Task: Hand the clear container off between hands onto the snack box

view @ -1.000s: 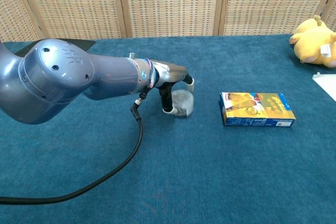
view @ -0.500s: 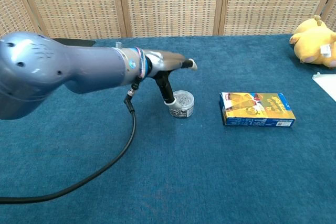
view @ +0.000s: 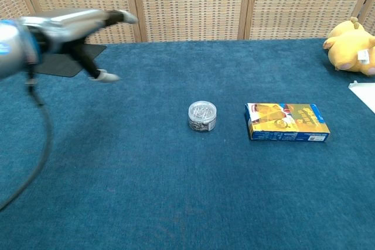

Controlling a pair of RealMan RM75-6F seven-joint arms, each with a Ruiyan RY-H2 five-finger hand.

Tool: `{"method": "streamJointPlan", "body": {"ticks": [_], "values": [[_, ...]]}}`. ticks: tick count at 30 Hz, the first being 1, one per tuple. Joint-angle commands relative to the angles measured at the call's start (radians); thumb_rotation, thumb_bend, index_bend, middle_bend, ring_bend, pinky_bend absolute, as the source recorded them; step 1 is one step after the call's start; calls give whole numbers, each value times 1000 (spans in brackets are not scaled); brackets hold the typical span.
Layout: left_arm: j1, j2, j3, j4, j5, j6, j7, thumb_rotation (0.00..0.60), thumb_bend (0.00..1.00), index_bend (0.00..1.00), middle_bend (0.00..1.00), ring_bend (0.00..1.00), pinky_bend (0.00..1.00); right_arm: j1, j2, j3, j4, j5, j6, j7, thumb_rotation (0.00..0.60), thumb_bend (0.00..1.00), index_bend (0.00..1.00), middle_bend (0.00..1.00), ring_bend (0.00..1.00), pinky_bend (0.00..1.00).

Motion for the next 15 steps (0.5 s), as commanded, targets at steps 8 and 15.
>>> {"method": "streamJointPlan", "body": {"ticks": [8, 15], "values": [[325, 136, 192, -96, 231, 302, -78, 570, 237, 0, 0, 0, 0, -5, -9, -6, -37, -23, 40, -73, 600, 0, 44, 0, 0, 0], [415, 189, 209, -69, 285, 305, -148, 588, 238, 0, 0, 0, 0, 8, 2, 0, -91, -32, 51, -147, 600, 0, 45, 0, 0, 0]]}}
